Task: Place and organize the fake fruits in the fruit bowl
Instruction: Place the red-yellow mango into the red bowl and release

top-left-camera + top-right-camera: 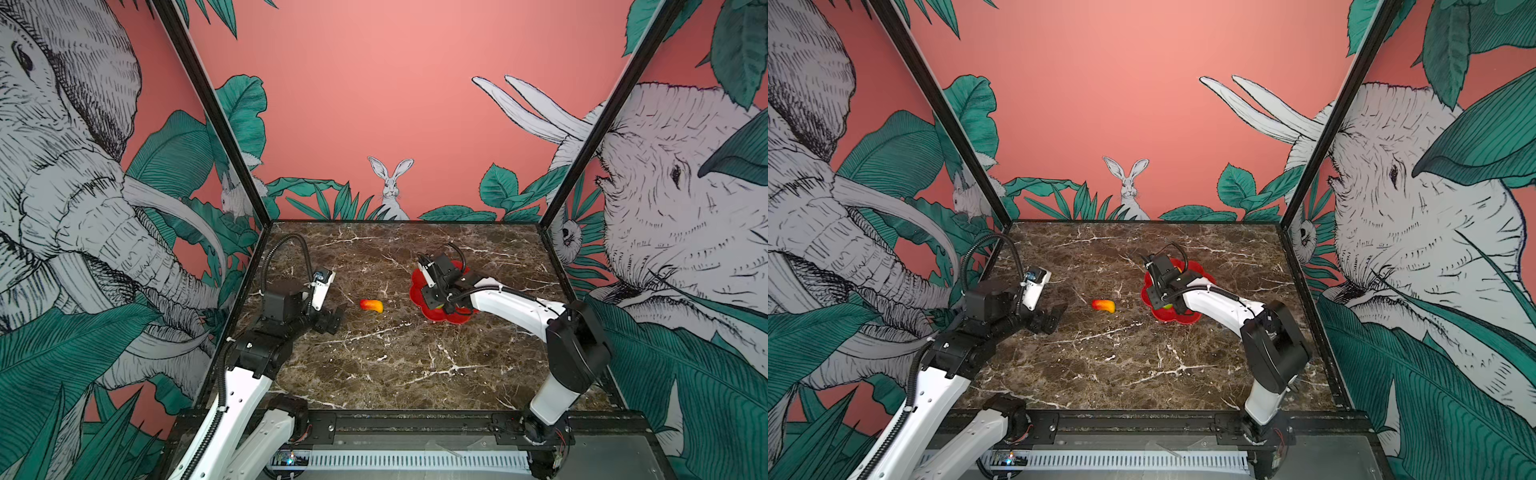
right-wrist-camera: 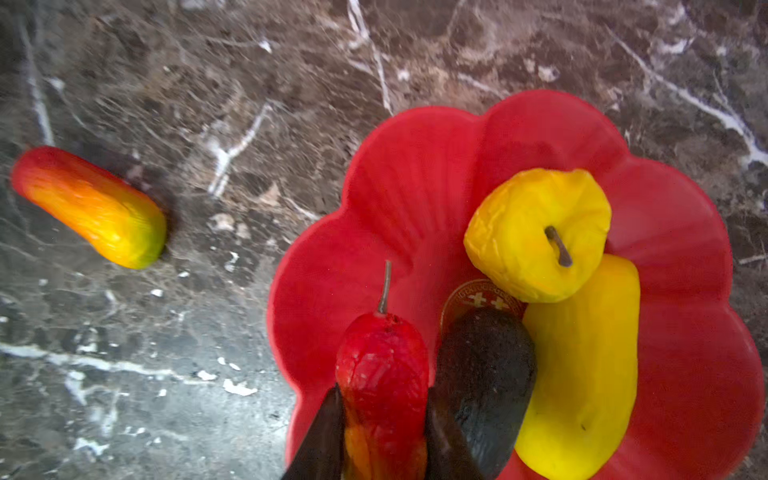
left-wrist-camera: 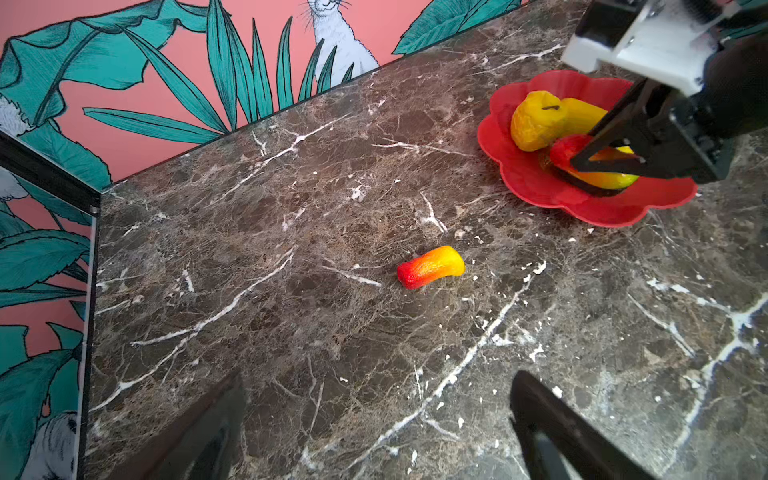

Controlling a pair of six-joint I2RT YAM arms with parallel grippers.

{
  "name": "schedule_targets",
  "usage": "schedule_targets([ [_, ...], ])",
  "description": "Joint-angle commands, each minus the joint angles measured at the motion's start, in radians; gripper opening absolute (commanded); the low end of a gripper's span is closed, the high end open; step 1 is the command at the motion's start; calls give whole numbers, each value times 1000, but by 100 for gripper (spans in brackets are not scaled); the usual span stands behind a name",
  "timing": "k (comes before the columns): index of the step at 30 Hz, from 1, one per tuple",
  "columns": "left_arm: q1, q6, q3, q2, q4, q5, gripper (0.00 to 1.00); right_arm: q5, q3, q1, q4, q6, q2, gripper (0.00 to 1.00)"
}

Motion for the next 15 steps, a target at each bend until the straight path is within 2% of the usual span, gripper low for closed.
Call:
schedule_targets([
  [1, 7, 12, -13, -5, -13, 7, 100, 23, -9, -9, 27, -31, 27, 27],
  [12, 7, 12, -12, 0, -14, 6, 100, 41, -19, -18, 70, -41, 107, 27],
  [15, 7, 12, -12, 0, -14, 7, 100, 43, -16, -19, 66, -42, 110, 30],
])
